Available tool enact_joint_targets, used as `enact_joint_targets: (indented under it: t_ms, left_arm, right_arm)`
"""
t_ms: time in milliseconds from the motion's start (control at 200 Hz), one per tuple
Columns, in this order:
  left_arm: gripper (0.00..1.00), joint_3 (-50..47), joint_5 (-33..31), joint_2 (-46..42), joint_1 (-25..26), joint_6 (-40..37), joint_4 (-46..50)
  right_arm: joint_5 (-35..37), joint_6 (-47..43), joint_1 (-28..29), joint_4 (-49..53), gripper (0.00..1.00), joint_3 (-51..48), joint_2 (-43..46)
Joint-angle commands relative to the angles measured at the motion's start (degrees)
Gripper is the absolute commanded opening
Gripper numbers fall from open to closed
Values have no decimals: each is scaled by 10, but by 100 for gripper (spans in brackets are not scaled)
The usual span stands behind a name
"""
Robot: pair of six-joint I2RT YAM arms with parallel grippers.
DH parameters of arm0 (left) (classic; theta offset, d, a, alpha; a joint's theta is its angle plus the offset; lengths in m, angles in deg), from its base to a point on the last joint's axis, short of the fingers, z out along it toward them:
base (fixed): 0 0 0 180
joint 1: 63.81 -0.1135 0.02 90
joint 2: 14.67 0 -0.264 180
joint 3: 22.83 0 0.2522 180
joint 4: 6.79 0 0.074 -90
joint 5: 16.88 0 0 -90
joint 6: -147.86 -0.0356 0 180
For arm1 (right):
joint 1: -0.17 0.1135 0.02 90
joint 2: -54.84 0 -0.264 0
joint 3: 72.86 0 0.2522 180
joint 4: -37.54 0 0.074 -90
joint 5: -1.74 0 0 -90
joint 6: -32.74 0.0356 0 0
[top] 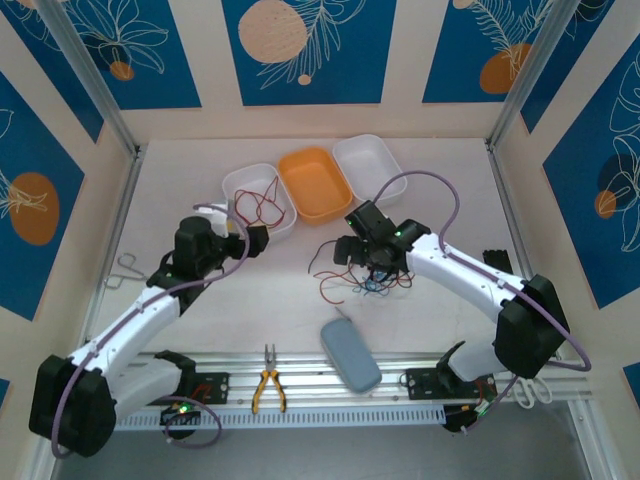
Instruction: Untangle the cables
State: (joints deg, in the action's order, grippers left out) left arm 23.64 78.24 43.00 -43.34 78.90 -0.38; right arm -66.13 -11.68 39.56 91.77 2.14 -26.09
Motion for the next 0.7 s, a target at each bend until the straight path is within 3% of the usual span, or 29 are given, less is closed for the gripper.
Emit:
enact_joint_targets:
  t_ms: [0, 145, 415, 695]
  left_arm:
    - [100, -44, 30, -28, -2, 54, -69]
    - [100, -93, 44, -43, 1, 91, -122]
    - [100, -105, 47, -26, 5, 100, -149]
    - [100, -98, 66, 24, 5, 115, -186]
  right_arm:
    - [6, -23, -14, 19, 90, 12, 4]
    - [-16, -36, -46, 15, 83, -7, 26]
    - [-49, -48, -117, 14, 62, -54, 67]
    - [-63, -55, -156, 16, 51, -94, 71]
